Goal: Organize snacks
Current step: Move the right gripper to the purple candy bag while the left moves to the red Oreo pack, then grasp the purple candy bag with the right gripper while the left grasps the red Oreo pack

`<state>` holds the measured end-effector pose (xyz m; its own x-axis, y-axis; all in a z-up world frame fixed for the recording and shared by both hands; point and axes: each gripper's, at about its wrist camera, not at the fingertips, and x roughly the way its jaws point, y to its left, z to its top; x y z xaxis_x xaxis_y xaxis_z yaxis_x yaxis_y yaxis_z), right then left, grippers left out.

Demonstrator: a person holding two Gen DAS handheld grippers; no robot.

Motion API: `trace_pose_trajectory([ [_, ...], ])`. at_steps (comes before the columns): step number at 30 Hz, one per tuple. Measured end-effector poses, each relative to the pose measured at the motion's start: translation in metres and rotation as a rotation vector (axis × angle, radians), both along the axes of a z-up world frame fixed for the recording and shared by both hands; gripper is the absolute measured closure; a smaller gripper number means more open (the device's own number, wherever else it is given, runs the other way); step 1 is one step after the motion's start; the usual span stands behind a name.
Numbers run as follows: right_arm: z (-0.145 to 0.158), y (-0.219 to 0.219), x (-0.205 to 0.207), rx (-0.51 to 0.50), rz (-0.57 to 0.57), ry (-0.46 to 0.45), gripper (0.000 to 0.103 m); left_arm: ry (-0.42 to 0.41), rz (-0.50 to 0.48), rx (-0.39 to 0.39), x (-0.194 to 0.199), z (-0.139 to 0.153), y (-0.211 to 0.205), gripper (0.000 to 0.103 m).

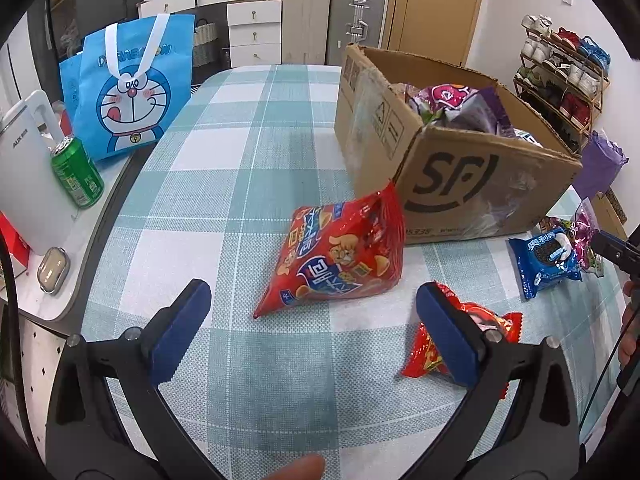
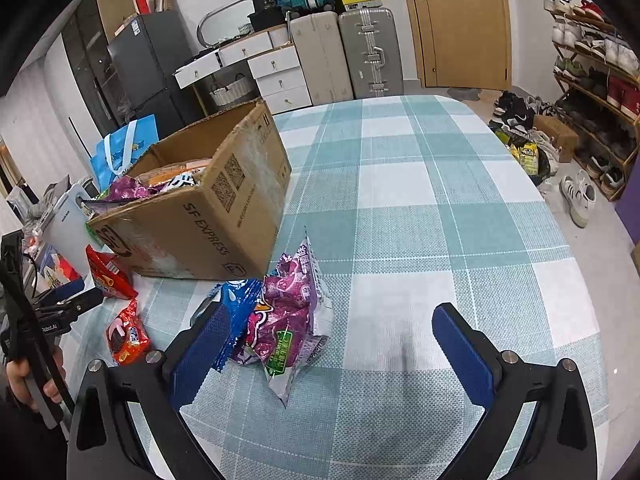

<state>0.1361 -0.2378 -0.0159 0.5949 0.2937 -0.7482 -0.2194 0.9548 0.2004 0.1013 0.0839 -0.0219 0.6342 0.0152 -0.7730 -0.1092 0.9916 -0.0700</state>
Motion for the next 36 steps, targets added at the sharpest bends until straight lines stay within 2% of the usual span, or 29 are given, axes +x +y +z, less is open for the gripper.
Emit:
trace_pose_trajectory([
  [10,-0.015,0.005,0.006,-0.031,-0.009,0.038,0.001,0.033,-0.012,0.004,0.005,-0.013,-0.007,0.001],
  [20,-0.029,0.024,0.008,-0.081,0.031,0.058,0.001,0.036,-0.056,0.026,0.003,-0.012,-0.019,0.001],
  [29,-0.032,0.03,0.006,-0.1,0.047,0.033,0.001,0.03,-0.152,0.025,-0.003,-0.009,-0.039,0.001],
  [31,-0.03,0.031,0.005,-0.099,0.055,0.022,0.003,0.03,-0.169,0.029,-0.004,-0.008,-0.043,0.001],
  [33,-0.028,0.032,0.004,-0.089,0.071,0.018,0.019,0.029,-0.187,0.029,-0.005,-0.008,-0.048,0.001],
  [35,-0.028,0.034,0.003,-0.091,0.082,0.024,0.028,0.03,-0.208,0.025,-0.006,-0.007,-0.053,0.001],
  [36,-0.028,0.034,0.003,-0.093,0.083,0.025,0.029,0.03,-0.214,0.026,-0.007,-0.007,-0.055,0.001],
])
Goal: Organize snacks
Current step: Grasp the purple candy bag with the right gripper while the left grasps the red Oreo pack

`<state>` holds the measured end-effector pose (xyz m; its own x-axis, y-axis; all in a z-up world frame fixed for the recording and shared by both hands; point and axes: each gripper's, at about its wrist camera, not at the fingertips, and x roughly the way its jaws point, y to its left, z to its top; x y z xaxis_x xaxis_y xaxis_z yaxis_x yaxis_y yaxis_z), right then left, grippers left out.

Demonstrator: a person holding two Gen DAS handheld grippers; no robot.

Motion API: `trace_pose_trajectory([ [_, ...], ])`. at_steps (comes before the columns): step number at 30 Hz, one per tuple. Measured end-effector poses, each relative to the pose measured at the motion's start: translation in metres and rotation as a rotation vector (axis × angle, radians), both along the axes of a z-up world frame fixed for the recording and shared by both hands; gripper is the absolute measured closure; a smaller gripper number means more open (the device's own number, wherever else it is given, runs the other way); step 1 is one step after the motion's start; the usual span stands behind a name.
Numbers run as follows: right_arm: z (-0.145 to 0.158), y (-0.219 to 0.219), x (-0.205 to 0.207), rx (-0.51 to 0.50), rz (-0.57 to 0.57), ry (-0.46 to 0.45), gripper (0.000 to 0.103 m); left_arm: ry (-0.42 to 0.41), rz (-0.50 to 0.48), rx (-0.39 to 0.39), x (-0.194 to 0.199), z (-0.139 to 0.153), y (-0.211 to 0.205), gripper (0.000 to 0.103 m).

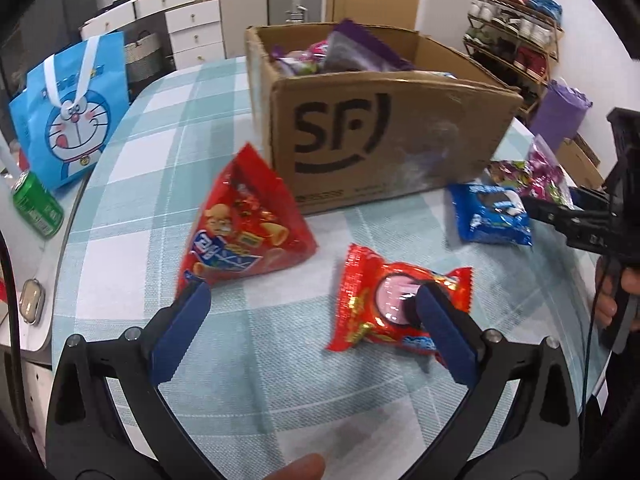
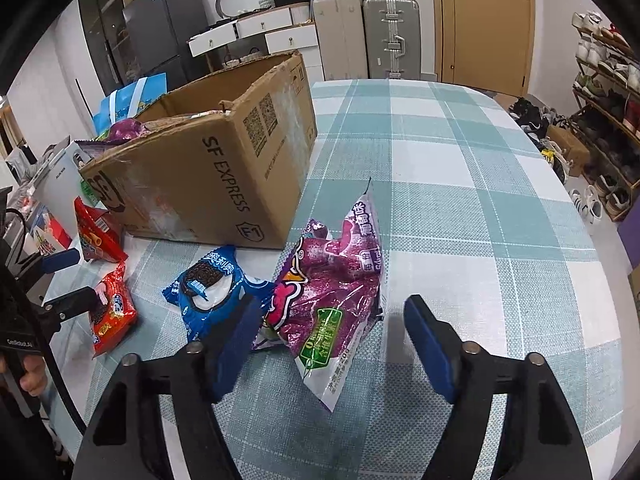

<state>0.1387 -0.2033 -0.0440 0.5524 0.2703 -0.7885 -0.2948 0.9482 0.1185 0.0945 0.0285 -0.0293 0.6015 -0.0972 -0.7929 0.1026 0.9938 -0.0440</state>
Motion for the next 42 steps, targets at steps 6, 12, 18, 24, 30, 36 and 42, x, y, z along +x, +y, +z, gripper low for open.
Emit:
trace_pose_trajectory([
  [6,0.001,0.0,-0.001,0.014,0.023,-0.003,0.044,0.004,-0.057,0.014,-0.006,-0.001,-0.014,0.001],
  [12,0.004,0.0,-0.005,0.011,0.034,-0.031,0.05,0.023,-0.106,0.011,-0.008,-0.006,-0.026,0.001],
  [18,0.014,-0.003,-0.009,0.023,0.038,-0.067,0.058,0.044,-0.144,0.035,-0.012,-0.012,-0.039,0.001],
  [24,0.021,-0.008,-0.009,0.031,0.023,-0.088,0.058,0.059,-0.175,0.032,-0.017,-0.016,-0.051,0.001],
  [30,0.028,-0.019,-0.009,0.042,-0.016,-0.115,0.058,0.062,-0.203,0.032,-0.024,-0.018,-0.066,0.001],
  [36,0.038,-0.022,-0.013,0.064,-0.019,-0.15,0.058,0.092,-0.171,0.041,-0.015,-0.029,-0.064,0.0],
  [42,0.043,-0.017,-0.017,0.07,0.003,-0.167,0.058,0.075,-0.166,0.04,-0.015,-0.032,-0.062,0.0],
])
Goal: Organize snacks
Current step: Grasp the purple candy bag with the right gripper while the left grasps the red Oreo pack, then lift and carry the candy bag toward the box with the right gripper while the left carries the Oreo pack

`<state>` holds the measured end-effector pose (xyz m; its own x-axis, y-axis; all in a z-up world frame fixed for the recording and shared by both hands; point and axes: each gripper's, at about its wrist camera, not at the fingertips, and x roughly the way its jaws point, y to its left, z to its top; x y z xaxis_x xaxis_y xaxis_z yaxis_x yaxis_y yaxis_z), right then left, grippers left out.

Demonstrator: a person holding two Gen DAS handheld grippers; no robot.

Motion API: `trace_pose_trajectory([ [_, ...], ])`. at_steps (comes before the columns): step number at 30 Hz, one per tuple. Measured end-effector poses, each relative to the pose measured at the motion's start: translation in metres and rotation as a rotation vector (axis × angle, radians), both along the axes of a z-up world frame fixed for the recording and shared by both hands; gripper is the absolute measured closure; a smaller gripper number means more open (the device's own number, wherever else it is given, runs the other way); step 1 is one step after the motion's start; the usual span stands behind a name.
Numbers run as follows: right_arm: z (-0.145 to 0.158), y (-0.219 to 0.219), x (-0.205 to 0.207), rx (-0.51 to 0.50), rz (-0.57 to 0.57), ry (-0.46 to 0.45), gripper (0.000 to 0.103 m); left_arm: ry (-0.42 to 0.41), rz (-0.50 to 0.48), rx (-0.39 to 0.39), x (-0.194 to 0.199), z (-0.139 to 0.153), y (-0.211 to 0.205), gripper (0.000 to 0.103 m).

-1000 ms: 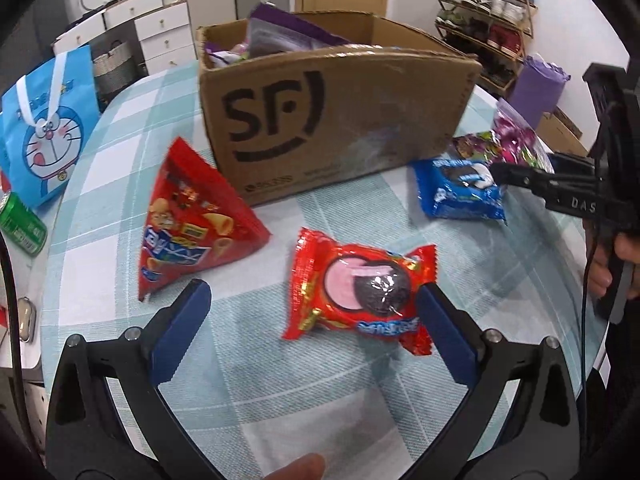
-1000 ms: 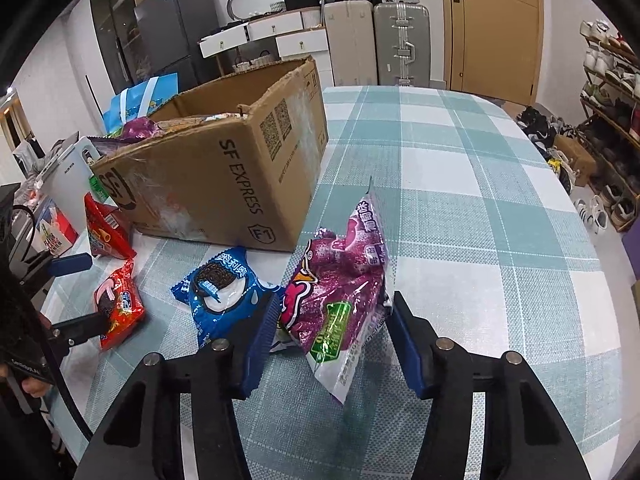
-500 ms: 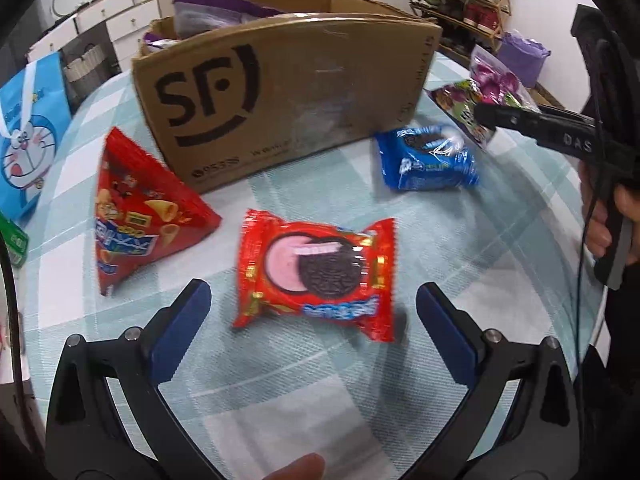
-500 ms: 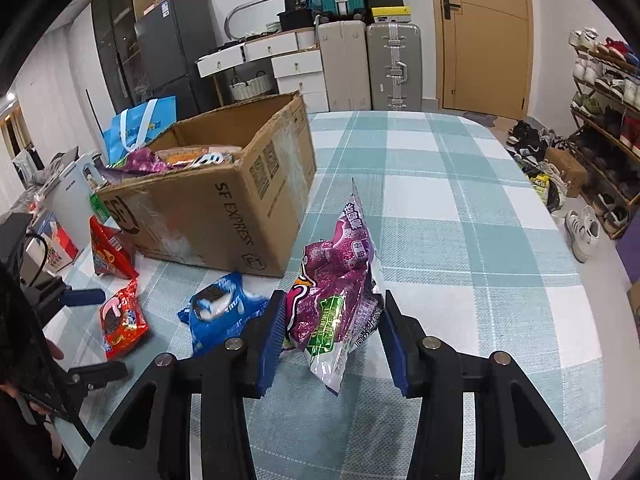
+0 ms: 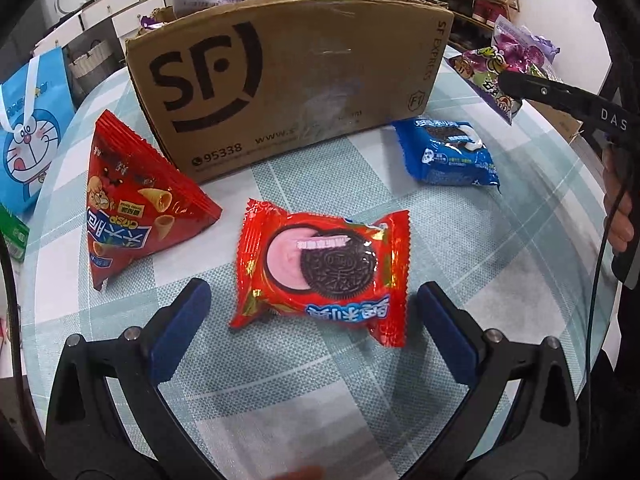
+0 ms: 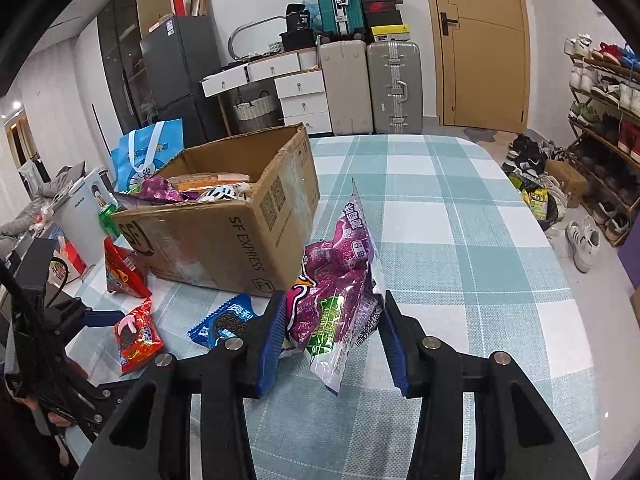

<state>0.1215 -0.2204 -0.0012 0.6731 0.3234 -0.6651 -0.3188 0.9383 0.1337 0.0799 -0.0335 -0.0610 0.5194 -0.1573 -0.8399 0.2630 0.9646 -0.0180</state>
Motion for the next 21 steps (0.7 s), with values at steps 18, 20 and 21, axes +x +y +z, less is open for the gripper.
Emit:
trace_pose_trajectory([
  [18,0.008,0.015,-0.011,0.007,0.051,-0.03,0.058,-0.026,-0.053,-0.016,-0.016,0.013,-0.004,0.036],
  [20,0.008,0.015,-0.01,0.007,0.053,-0.031,0.058,-0.029,-0.06,-0.022,-0.017,0.015,-0.005,0.045],
  [21,0.008,0.015,-0.01,0.008,0.054,-0.032,0.058,-0.03,-0.06,-0.025,-0.017,0.016,-0.005,0.048],
])
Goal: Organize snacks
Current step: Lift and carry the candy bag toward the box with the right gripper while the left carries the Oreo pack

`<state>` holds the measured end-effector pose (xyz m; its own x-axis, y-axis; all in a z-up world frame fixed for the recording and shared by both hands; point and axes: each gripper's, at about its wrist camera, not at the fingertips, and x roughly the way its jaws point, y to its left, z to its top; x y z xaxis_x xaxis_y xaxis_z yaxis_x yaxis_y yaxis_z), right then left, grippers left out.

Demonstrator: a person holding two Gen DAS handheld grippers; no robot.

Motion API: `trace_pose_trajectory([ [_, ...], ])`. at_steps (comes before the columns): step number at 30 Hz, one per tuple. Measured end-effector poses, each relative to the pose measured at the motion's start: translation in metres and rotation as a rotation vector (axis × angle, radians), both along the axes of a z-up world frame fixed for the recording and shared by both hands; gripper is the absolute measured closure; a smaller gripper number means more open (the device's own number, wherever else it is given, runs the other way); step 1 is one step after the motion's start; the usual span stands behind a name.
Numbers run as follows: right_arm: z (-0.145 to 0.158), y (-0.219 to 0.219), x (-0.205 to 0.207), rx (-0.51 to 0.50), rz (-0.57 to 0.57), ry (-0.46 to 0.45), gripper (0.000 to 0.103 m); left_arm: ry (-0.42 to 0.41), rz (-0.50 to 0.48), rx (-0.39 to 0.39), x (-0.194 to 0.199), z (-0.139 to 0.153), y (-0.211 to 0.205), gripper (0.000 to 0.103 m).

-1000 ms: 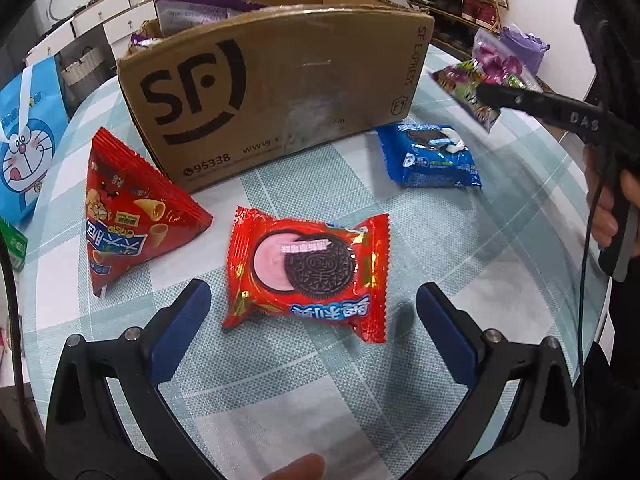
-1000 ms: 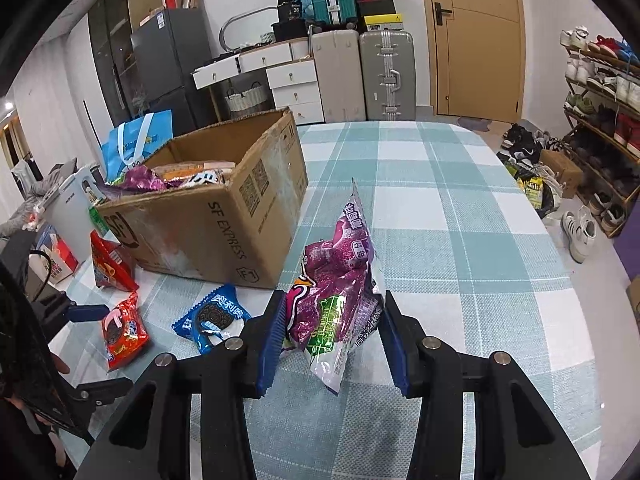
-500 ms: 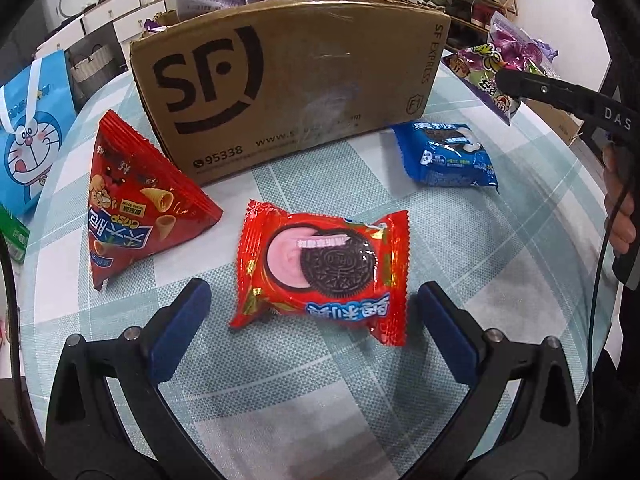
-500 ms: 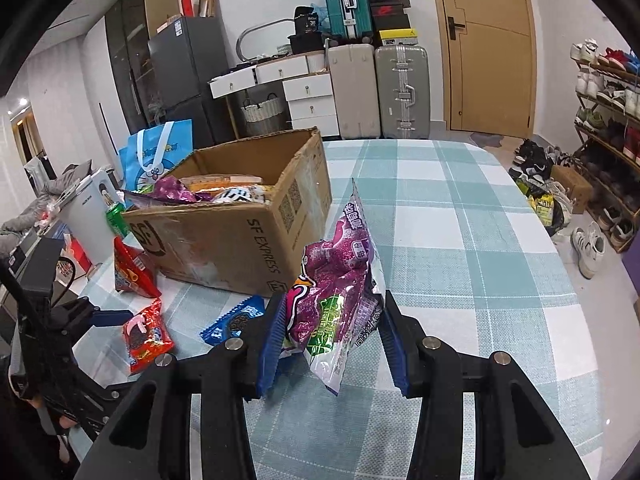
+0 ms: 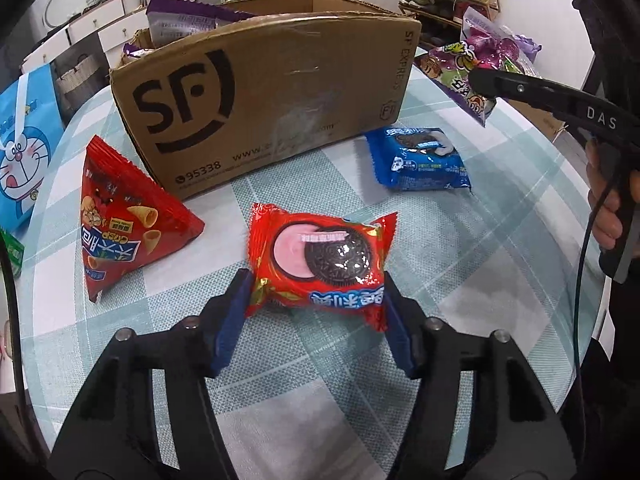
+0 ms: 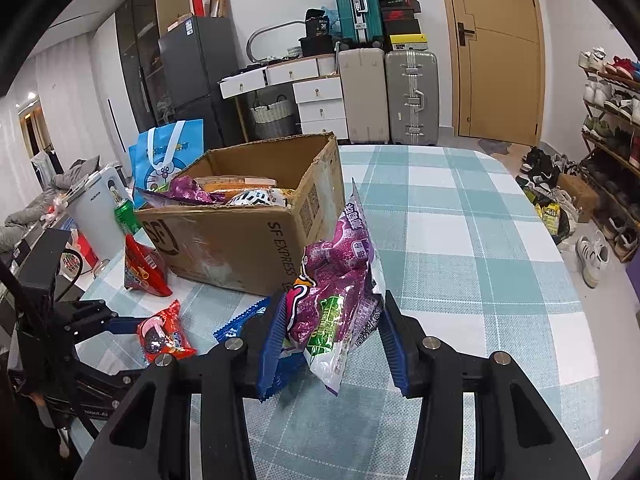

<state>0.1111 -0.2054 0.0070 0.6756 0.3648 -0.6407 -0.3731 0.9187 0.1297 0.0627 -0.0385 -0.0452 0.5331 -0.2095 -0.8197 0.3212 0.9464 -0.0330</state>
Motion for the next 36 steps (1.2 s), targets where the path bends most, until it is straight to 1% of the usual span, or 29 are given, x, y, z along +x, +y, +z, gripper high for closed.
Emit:
trace_pose_trajectory([
  [1,0.0,0.0,0.0,0.0,0.001,-0.002,0.058,-0.005,-0.001,-0.009,0.0,0.001,0.0,0.055],
  [5,0.0,0.0,-0.001,0.001,0.004,-0.008,0.058,-0.019,0.001,-0.042,-0.001,0.003,0.003,0.057],
  [13,0.003,0.001,-0.003,0.006,0.01,-0.018,0.058,-0.07,0.012,-0.08,-0.002,0.013,0.01,0.057],
  [18,0.007,0.001,-0.006,0.013,0.014,-0.034,0.058,-0.112,0.019,-0.098,-0.01,0.027,0.01,0.057],
  [22,0.012,0.001,-0.008,0.02,0.019,-0.048,0.058,-0.136,0.027,-0.13,-0.016,0.039,0.015,0.057],
  [25,0.014,0.001,-0.011,0.025,0.019,-0.065,0.058,-0.153,0.031,-0.136,-0.022,0.05,0.02,0.057],
  [30,0.018,-0.001,-0.012,0.037,0.015,-0.078,0.058,-0.168,0.035,-0.146,-0.023,0.058,0.024,0.057],
  [36,0.029,-0.007,-0.017,0.06,0.006,-0.104,0.058,-0.2,0.048,-0.161,-0.026,0.074,0.031,0.057],
])
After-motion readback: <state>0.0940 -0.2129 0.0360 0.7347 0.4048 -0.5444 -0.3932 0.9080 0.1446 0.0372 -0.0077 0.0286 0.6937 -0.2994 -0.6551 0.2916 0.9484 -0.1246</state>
